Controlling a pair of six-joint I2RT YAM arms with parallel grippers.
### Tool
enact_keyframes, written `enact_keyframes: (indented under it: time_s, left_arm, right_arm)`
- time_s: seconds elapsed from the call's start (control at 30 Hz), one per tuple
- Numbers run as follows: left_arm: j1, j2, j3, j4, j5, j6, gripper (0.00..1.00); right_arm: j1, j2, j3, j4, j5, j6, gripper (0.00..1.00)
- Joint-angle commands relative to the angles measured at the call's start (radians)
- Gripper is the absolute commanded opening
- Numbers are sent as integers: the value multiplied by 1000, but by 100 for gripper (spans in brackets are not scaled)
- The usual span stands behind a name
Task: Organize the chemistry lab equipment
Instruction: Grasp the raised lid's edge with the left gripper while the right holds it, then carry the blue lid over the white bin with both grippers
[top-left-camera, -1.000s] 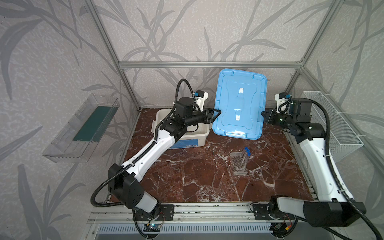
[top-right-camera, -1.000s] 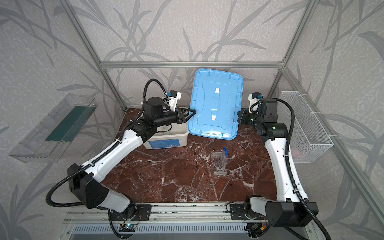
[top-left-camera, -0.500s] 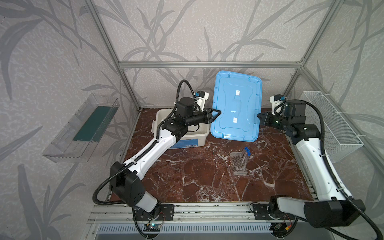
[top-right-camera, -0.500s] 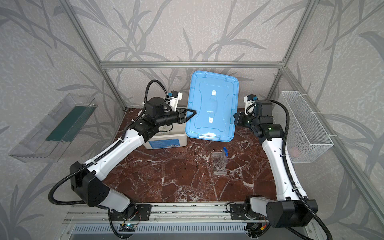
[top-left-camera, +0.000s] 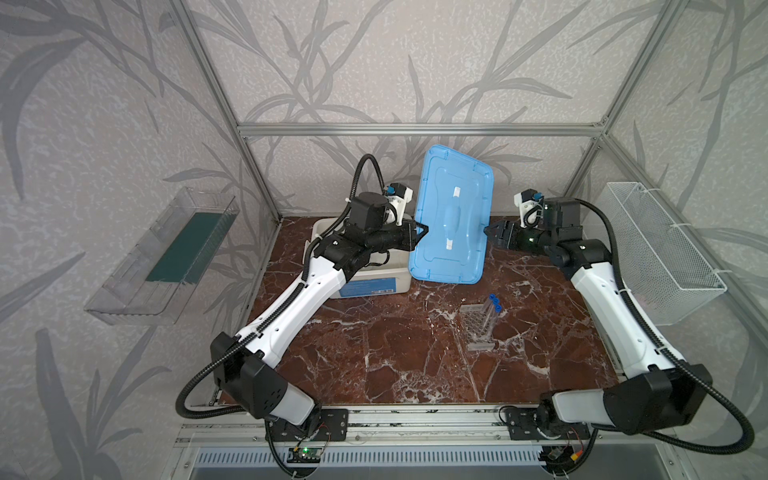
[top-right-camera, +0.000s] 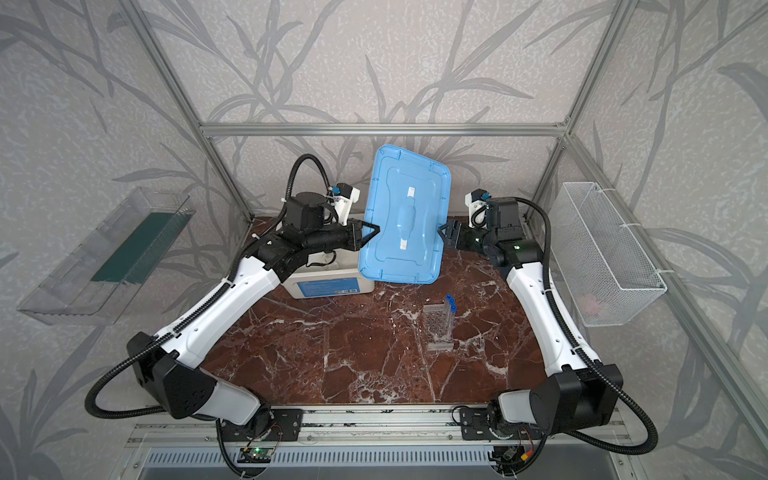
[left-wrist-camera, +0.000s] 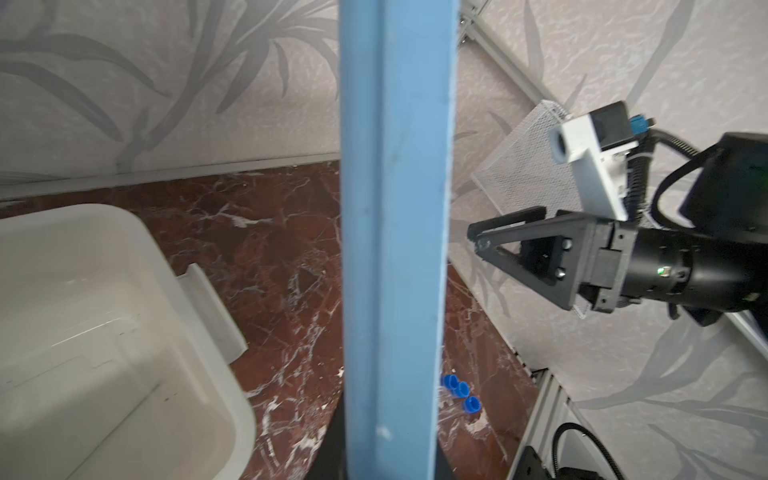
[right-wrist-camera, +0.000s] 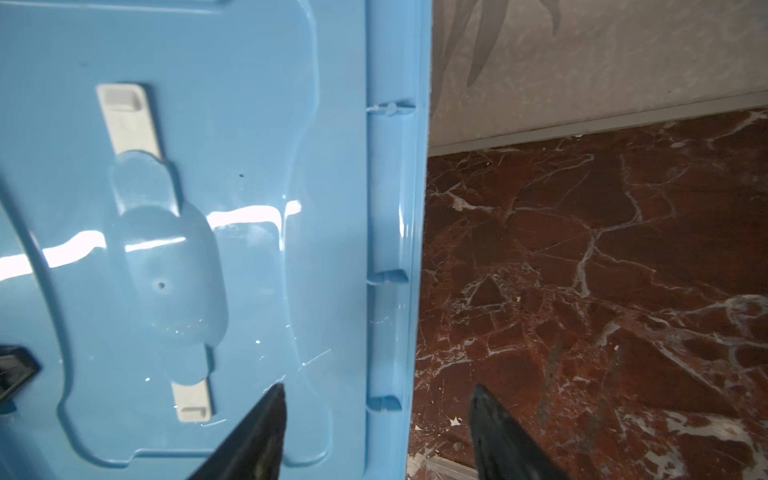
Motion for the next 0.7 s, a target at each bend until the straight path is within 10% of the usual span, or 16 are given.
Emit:
enact_keyframes:
  time_s: [0.0, 0.33, 0.67]
  left_arm:
    - [8, -81, 113, -184, -220, 187, 0]
    - [-8, -124, 209, -393, -796, 533, 0]
    - [-61, -142, 56, -379, -1080, 811, 0]
  right_arm:
    - [8, -4, 79, 49, -45, 63, 94]
    - [162, 160, 426, -59, -57, 130, 99]
    - [310, 520, 1013, -247, -50, 135, 99]
